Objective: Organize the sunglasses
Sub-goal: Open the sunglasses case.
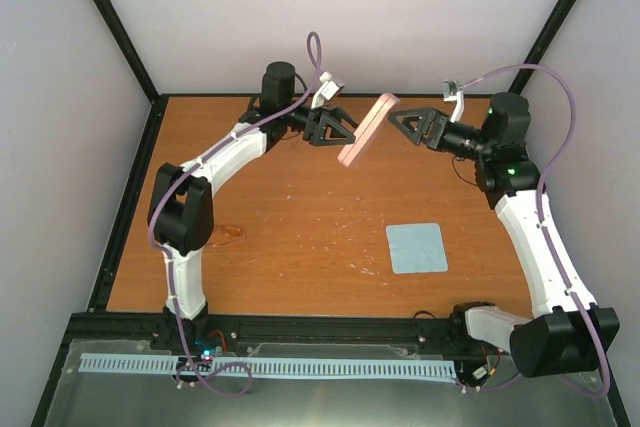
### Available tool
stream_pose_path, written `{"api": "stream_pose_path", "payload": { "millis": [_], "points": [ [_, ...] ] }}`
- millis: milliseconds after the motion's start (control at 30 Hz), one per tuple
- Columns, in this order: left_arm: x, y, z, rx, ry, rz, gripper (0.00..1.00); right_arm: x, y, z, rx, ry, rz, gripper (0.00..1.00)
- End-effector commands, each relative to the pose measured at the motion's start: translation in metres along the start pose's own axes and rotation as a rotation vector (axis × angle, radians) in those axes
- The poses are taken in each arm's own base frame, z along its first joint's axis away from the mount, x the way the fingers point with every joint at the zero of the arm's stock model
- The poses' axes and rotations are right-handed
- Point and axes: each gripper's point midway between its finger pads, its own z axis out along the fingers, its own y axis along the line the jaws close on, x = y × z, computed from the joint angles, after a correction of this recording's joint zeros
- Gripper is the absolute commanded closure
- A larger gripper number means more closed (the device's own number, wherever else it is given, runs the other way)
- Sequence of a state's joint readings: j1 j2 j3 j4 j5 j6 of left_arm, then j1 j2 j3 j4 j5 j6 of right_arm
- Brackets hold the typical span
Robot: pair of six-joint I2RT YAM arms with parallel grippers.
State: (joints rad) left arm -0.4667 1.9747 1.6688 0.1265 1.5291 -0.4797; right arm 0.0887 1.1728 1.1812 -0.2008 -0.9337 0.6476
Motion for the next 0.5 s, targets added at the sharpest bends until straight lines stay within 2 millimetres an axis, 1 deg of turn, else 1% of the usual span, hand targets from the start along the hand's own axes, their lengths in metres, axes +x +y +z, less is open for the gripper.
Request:
{"api": "stream_pose_path", "payload": {
  "millis": [0, 200, 467],
  "points": [
    [0.001, -0.036, -0.002, 0.171, 0.106, 0.038, 0.69, 0.007, 0.017, 0.000, -0.004, 0.006, -0.040, 0.00],
    [-0.002, -0.044, -0.002, 0.170, 0.141, 0.027, 0.69, 0.011, -0.002, 0.011, 0.067, -0.007, -0.078, 0.00],
    [-0.006, -0.057, 0.001, 0.188, 0.161, 0.046, 0.69, 0.006, -0.014, 0.023, 0.104, -0.015, -0.093, 0.00]
  ]
}}
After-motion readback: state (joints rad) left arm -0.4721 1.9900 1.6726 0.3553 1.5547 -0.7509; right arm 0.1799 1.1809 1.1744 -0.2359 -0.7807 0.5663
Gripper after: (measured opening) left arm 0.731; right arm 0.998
